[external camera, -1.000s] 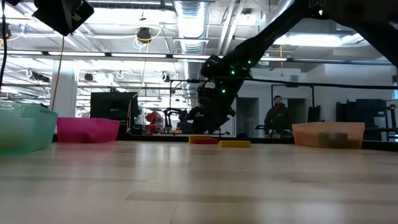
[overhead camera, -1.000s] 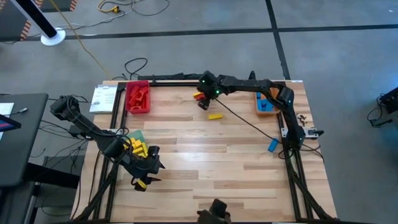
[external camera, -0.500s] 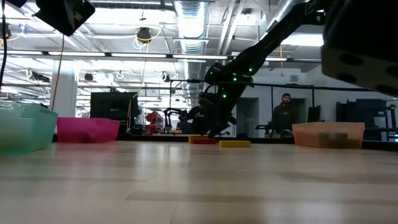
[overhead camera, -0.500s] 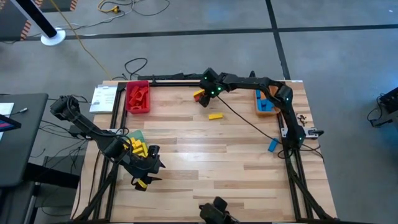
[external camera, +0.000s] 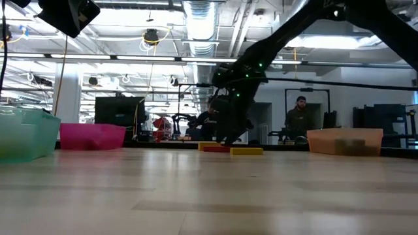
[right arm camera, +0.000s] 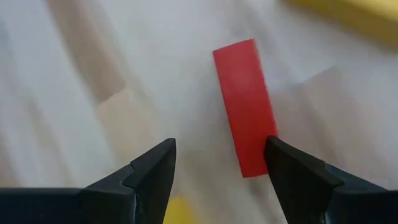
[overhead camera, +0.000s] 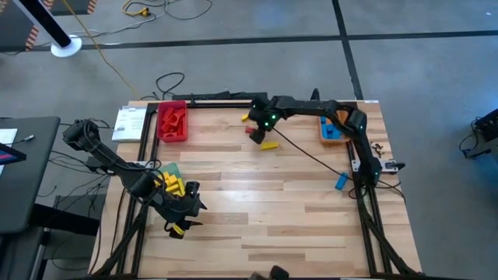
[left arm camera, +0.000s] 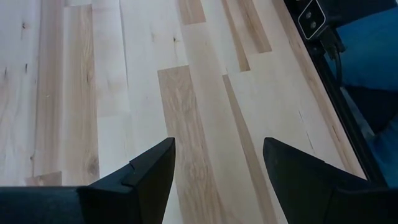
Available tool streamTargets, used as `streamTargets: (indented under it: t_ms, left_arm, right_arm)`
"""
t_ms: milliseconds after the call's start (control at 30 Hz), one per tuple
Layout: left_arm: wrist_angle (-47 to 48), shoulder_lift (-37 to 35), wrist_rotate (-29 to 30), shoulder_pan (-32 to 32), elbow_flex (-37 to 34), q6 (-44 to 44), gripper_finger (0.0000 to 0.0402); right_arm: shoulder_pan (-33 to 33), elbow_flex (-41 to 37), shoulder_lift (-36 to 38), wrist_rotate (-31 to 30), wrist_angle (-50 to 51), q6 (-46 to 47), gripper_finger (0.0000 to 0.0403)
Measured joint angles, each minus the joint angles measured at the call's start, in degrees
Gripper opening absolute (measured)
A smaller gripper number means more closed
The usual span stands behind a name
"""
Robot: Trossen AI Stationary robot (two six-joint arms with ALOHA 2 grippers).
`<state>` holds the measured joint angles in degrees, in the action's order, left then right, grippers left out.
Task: Sort blocks
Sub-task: Put the red block into the red bin
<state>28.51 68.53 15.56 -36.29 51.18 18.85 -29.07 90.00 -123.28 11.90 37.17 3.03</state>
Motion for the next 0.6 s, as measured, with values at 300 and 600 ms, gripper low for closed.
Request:
streamTargets:
  t_ms: [300, 600]
  left_arm:
    - [0.0, 0.0, 0.0, 0.0, 0.0, -0.2, 0.0238]
    - [-0.1, 0.0, 0.1, 0.0, 0.0, -0.1, 0.0238]
  right_arm:
    - [4.9, -0.6, 4.9, -3.4, 3.9, -1.9, 0.0269]
    - [7.3, -0.5, 6.2, -9.3, 3.2, -15.3, 0.0269]
